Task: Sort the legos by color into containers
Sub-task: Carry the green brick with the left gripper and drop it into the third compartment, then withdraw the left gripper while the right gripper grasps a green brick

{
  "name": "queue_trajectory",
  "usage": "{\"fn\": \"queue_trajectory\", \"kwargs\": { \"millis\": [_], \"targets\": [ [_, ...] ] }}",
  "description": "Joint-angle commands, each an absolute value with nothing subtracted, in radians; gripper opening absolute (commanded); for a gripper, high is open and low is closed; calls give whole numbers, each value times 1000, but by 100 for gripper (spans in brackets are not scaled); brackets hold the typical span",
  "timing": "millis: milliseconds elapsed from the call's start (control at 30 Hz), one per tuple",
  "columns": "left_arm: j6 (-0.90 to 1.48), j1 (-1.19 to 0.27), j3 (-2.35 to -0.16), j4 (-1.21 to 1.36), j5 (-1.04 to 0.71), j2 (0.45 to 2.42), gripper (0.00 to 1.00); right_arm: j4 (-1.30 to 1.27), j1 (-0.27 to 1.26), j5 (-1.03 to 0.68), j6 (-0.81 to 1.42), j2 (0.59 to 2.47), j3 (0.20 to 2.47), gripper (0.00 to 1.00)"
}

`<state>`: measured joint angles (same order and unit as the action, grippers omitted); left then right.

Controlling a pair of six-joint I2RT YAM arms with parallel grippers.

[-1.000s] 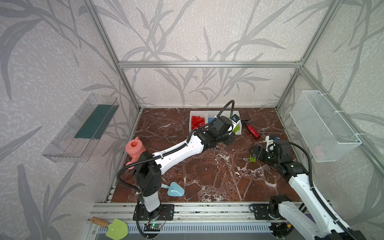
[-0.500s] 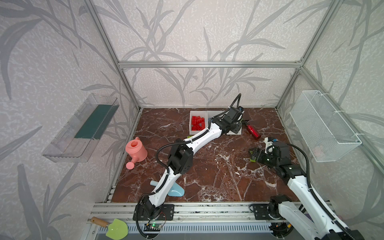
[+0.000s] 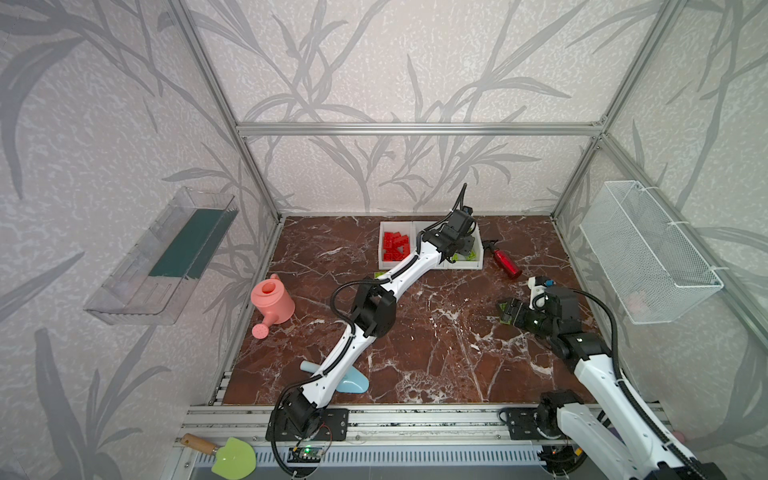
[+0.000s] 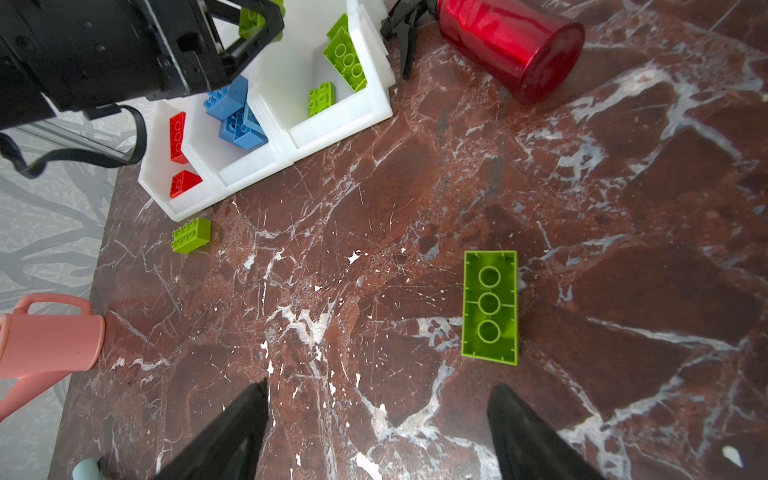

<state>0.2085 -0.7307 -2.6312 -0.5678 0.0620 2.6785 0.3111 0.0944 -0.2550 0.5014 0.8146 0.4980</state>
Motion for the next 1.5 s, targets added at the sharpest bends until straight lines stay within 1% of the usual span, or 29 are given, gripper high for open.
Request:
{"fn": "queue_trajectory", "kwargs": {
  "millis": [0, 100, 167, 200, 267, 333, 367, 500, 633, 700, 867, 1000, 1100, 1200, 1267, 1467],
  "targets": [
    [229, -726, -2664, -546, 65, 2689, 24, 272, 100, -270, 502, 829, 485, 84],
    [211, -726, -2675, -543, 53, 2699, 26, 273, 109, -267, 500, 846, 493, 84],
    [207, -726, -2683, -549, 41, 2699, 30, 292, 116, -259, 493, 851, 501, 85],
    [207, -726, -2685, -551, 39, 2697, 33, 304, 119, -247, 488, 850, 506, 86],
    [219, -726, -2685, -563, 34, 2690, 49, 327, 120, -224, 485, 839, 511, 87],
    [228, -726, -2685, -571, 31, 2680, 57, 338, 120, -210, 485, 826, 513, 88],
    [233, -726, -2683, -581, 37, 2674, 60, 347, 120, -205, 484, 822, 517, 89],
    [232, -726, -2681, -616, 24, 2634, 65, 399, 120, -188, 477, 815, 540, 89],
    [262, -727, -2640, -662, 0, 2549, 66, 437, 120, -175, 480, 807, 547, 89],
    [284, -730, -2538, -620, -1, 2472, 66, 456, 120, -171, 482, 811, 554, 89],
    [336, -754, -2189, -454, -32, 2231, 67, 508, 120, -183, 470, 851, 581, 89],
    [345, -792, -1971, -389, 0, 2063, 67, 541, 120, -162, 457, 873, 605, 89],
    [369, -815, -1765, -318, 42, 1913, 68, 553, 120, -126, 439, 878, 616, 89],
    [421, -827, -1566, -253, 76, 1763, 71, 541, 120, -103, 436, 906, 620, 89],
    [450, -834, -1440, -220, 108, 1663, 75, 525, 120, -96, 439, 943, 626, 89],
    [497, -847, -1188, -189, 173, 1442, 83, 454, 121, -71, 434, 1045, 625, 88]
  ]
}}
